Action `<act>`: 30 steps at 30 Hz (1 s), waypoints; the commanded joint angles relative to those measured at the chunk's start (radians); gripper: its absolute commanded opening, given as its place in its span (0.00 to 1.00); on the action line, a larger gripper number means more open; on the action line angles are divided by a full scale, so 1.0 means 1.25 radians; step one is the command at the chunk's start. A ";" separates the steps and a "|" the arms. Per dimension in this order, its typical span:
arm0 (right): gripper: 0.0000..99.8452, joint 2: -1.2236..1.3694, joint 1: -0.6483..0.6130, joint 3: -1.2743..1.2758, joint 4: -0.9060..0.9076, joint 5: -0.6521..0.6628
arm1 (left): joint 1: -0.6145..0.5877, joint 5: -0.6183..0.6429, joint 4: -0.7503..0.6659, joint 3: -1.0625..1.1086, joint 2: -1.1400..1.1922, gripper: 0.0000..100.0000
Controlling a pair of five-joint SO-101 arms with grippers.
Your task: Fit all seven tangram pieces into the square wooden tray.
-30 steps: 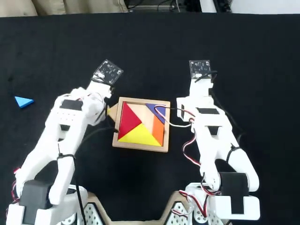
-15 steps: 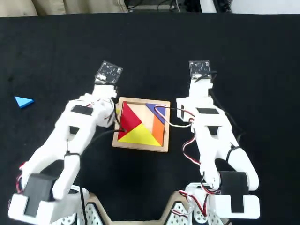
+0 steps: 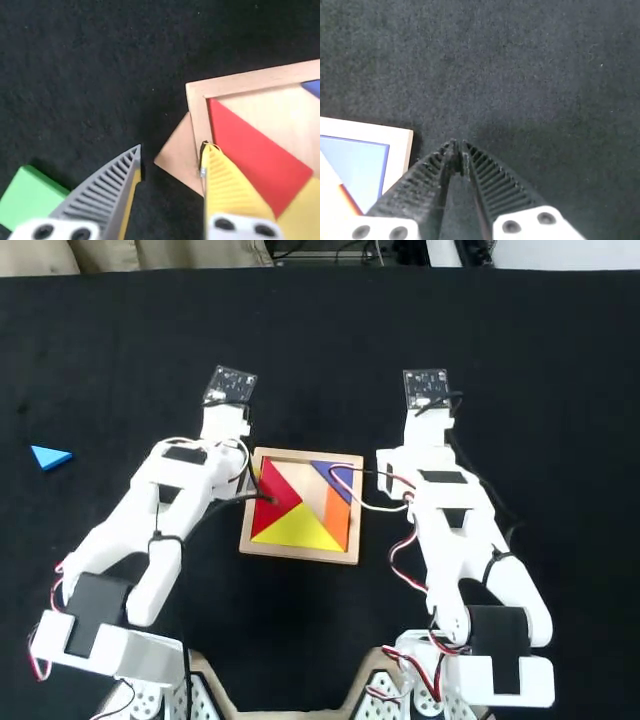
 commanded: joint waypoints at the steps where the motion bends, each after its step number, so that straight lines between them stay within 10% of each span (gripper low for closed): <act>1: 0.01 -0.001 0.009 -0.039 -0.010 -0.001 | -0.028 0.004 0.005 -0.036 0.005 0.20; 30: 0.01 -0.001 0.009 -0.041 -0.010 -0.001 | -0.074 0.041 0.066 -0.046 0.004 0.20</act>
